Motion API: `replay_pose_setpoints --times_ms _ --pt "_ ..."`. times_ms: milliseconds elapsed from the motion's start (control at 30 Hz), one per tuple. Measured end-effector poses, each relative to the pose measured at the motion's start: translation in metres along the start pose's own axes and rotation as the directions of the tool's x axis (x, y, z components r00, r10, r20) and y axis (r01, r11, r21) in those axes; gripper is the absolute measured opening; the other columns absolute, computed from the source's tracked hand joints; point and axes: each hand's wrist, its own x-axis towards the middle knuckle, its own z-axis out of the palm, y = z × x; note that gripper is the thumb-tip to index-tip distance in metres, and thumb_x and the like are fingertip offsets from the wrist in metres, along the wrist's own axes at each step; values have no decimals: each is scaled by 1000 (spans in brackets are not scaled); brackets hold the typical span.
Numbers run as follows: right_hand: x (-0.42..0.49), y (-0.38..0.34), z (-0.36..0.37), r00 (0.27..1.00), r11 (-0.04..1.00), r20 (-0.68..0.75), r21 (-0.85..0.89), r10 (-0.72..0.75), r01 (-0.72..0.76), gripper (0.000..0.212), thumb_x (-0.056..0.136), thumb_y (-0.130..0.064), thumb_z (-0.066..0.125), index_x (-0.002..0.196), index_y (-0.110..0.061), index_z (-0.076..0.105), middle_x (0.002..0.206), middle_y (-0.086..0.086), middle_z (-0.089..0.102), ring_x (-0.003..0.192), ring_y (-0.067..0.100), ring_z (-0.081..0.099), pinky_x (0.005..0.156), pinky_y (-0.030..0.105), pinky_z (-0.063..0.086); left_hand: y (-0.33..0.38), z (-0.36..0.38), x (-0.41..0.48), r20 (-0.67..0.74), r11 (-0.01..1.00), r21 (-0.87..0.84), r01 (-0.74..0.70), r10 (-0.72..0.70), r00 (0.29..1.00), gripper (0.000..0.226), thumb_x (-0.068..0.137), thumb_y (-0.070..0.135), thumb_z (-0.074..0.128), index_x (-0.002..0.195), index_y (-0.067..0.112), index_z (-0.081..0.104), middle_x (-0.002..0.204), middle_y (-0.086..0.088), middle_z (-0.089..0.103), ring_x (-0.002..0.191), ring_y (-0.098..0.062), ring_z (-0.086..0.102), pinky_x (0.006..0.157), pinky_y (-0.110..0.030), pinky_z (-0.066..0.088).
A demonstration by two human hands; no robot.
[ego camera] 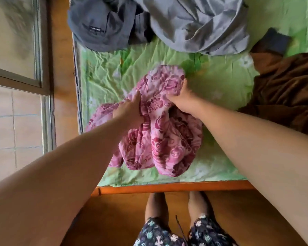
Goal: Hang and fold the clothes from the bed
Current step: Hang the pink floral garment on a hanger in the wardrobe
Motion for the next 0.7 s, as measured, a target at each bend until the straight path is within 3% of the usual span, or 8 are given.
replay_pose_setpoints --times_ms 67,133,267,333,433,567,633,700 --pt "-7 12 15 999 999 27 9 42 -42 97 99 -35 61 161 -16 -12 165 18 20 144 38 35 112 38 33 -2 13 -7 -45 1000 26 -11 12 999 104 74 13 73 156 33 12 95 -6 60 84 -29 65 66 -43 58" --pt "-17 26 26 995 995 -1 0 102 -102 91 97 -14 54 161 -18 -11 160 18 33 135 37 47 101 35 42 -2 21 -19 -24 999 -28 19 -19 1000 104 74 7 71 157 27 11 83 0 55 70 -20 60 53 -34 50" --pt "-31 46 24 989 987 56 78 135 -139 116 84 -1 62 157 -33 -22 141 18 51 98 33 67 84 41 58 -7 28 -34 57 982 -189 29 -18 998 106 76 26 71 157 25 2 99 -13 62 75 -27 63 61 -37 55" --pt "-37 50 15 984 984 123 112 126 -140 113 82 -2 65 160 -34 -10 145 16 47 88 26 61 74 37 56 -13 23 -43 125 981 -194 21 3 992 91 79 34 69 153 29 16 99 -9 66 86 -30 67 72 -41 60" --pt "-39 50 9 987 973 112 184 118 -138 82 86 -20 64 157 -26 24 143 6 45 114 28 50 85 32 41 -15 11 -55 77 999 8 -33 32 996 68 82 44 69 142 29 41 102 -2 66 95 -26 65 73 -37 58" --pt "-48 43 12 986 908 -68 403 154 -114 56 69 -54 54 113 -22 68 114 7 68 105 29 62 87 36 52 -14 5 -62 -20 971 201 -128 134 991 64 75 56 76 132 36 55 130 -8 43 126 -30 42 105 -54 42" --pt "-55 42 11 964 829 -168 553 205 -80 53 66 -46 60 107 -15 70 103 8 73 90 25 68 76 34 58 -13 1 -68 98 981 -154 -115 130 987 70 71 55 82 131 31 56 133 -7 37 122 -25 41 104 -48 45" --pt "-66 39 4 955 755 -160 650 251 -89 43 73 -29 70 111 -12 58 103 8 68 81 21 65 65 30 54 -14 -2 -78 219 799 -602 17 145 965 70 71 56 81 124 20 53 115 -9 57 93 -13 56 77 -28 54"
